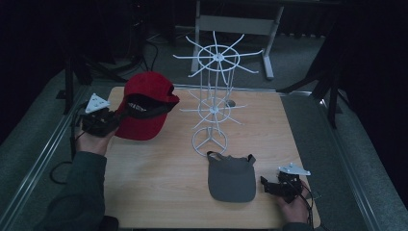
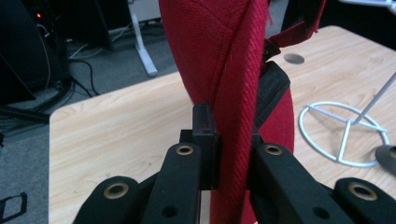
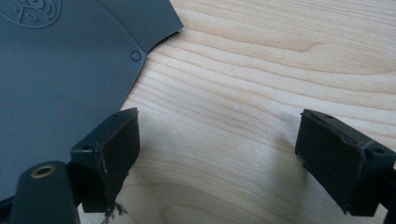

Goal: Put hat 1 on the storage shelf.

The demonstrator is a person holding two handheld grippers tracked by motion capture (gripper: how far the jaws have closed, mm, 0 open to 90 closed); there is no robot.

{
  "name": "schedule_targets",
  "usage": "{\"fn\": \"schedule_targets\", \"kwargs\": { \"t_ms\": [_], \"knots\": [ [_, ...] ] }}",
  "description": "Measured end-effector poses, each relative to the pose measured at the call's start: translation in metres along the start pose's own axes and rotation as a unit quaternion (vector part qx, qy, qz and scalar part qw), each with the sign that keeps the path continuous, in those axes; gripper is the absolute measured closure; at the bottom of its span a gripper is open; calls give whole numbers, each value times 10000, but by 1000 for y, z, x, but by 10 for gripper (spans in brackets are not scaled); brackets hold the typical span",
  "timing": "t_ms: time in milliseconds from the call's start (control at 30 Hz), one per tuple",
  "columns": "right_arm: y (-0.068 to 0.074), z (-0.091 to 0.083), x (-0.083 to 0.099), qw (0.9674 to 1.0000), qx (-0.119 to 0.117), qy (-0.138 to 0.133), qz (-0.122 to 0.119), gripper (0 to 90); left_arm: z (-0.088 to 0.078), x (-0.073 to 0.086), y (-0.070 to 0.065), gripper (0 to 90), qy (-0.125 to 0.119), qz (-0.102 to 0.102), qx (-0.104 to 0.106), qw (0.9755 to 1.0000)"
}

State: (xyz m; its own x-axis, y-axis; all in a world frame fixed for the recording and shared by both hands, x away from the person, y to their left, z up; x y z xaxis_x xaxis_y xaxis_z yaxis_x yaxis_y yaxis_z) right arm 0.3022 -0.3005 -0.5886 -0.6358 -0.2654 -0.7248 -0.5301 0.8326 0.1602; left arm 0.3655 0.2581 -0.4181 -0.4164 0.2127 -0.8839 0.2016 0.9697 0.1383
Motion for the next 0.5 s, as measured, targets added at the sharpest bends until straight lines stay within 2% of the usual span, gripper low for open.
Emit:
{"fn": "schedule_targets", "kwargs": {
  "t_ms": [500],
  "knots": [
    [0,0,0,10000,3,-3,6,138,-12,-26,5,850,-352,-123,-138,9992]
  ]
}}
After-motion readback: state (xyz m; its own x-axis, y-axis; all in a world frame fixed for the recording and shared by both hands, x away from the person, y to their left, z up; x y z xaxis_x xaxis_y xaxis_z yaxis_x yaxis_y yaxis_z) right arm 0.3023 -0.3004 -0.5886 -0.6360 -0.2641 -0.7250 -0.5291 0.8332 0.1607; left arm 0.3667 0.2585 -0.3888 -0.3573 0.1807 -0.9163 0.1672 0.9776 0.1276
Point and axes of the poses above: each handheld gripper's, and its own axes: z roughly forward along the jaws, x roughly out of its underside, y roughly to its left, the point moved 3 cm from there along z, roughly forward along the jaws, and after that the axes turned 14 degrees about -x, right-handed, at the moved point
